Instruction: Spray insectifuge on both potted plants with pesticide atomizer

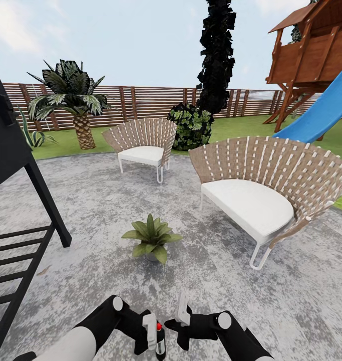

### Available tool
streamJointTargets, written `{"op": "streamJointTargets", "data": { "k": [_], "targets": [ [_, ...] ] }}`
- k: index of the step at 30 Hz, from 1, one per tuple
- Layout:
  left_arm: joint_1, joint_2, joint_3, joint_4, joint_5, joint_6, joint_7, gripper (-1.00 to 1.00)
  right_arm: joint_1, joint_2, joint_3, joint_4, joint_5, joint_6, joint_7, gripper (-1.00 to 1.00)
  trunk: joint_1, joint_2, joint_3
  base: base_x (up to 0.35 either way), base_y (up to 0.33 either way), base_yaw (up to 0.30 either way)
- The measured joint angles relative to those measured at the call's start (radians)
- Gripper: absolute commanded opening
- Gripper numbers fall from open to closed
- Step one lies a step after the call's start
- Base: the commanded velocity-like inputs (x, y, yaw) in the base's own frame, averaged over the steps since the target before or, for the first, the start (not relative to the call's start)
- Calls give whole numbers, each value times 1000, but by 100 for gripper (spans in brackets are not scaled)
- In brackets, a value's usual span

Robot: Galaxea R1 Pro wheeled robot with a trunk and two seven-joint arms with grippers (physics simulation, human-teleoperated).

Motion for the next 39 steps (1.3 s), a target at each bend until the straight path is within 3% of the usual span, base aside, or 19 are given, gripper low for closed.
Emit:
{"op": "streamJointTargets", "data": {
  "k": [27, 39],
  "targets": [
    [-2, -13, 0, 0, 15, 0, -2, -100, 0, 0, 0, 0, 0, 0, 0, -100, 0, 0, 0, 0, 0, 0],
    [-4, -6, 0, 0, 15, 0, -2, -100, 0, 0, 0, 0, 2, 0, 0, -100, 0, 0, 0, 0, 0, 0]
  ]
}}
